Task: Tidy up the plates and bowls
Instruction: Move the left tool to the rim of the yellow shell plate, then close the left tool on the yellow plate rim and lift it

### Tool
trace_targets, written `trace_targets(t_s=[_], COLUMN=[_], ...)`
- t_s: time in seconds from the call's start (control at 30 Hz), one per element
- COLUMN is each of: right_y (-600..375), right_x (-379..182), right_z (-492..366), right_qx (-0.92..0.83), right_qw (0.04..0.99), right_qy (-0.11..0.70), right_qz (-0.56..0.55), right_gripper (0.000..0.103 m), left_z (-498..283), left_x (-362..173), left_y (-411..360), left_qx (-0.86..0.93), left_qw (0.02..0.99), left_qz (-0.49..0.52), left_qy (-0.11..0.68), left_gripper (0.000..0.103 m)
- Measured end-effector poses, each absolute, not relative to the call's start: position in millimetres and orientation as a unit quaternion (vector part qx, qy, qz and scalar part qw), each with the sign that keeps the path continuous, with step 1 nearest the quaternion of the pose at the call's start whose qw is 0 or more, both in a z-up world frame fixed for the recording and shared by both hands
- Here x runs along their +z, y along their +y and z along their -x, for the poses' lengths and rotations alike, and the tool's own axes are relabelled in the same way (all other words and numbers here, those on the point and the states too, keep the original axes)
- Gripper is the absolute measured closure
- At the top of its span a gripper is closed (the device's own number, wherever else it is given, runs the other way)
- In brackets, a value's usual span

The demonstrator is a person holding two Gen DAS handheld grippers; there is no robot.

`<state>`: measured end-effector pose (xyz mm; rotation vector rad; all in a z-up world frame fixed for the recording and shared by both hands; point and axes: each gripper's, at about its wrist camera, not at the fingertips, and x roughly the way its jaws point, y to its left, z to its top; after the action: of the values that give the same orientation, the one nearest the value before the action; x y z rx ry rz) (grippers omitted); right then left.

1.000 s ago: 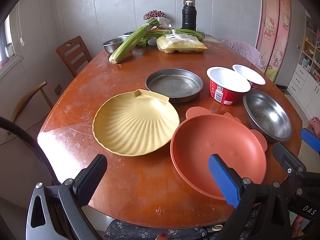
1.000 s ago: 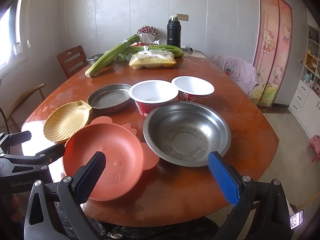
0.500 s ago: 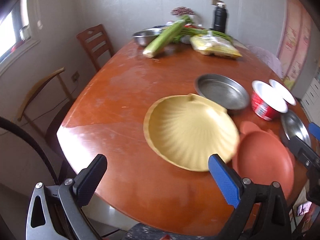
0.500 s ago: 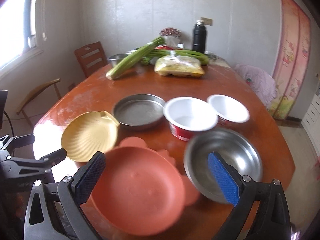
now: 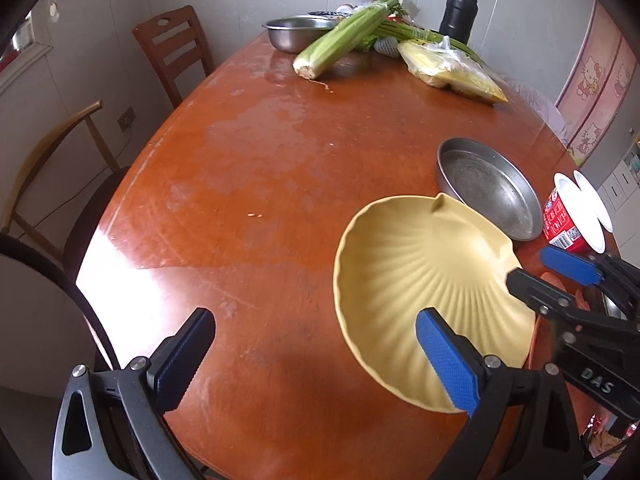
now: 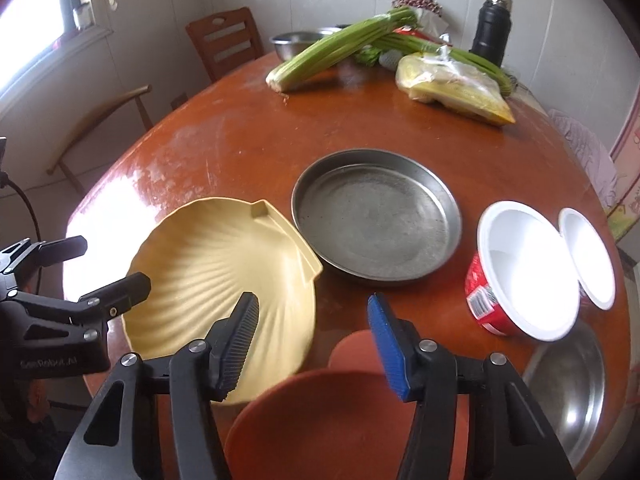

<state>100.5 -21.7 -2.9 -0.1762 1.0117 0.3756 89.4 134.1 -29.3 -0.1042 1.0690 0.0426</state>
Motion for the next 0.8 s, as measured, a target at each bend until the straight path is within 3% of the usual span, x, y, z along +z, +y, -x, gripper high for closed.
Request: trace_targets(t_s=[0.2, 0.27, 0.43, 0.63, 0.8], right_y=[-9, -6, 0, 5, 2], right_x=[-12, -17, -26, -27, -22], right_z=[-112, -115, -120, -119, -119], right_qx=[0.183, 0.182, 0.195, 0.216, 0.221], right_qw=[0.847, 0.842, 0.832, 0.826, 0.824], right_qy=[0.487, 0.494, 0.504, 0.507, 0.512], right_qz=[0.112, 0.119, 0.123, 0.116, 0.094], right_gripper=[0.054, 0.057, 0.061, 0.066, 0.066], left_z=[-96, -100, -104, -112, -113], left_x=[-34, -36, -41, -42, -40], left_y=[127, 126, 120, 114, 116], left_qx=[0.018, 0.012, -0.004, -0.028, -0.023], left_qw=[0.854, 0.850, 0.844, 0.839, 0.839], left_qz=[0.048, 0.050, 0.054, 0.055, 0.052], left_qy=[0.518, 0.524, 0.533, 0.540, 0.540], left_gripper=[0.015, 0.027, 0.038, 0.061, 0.062])
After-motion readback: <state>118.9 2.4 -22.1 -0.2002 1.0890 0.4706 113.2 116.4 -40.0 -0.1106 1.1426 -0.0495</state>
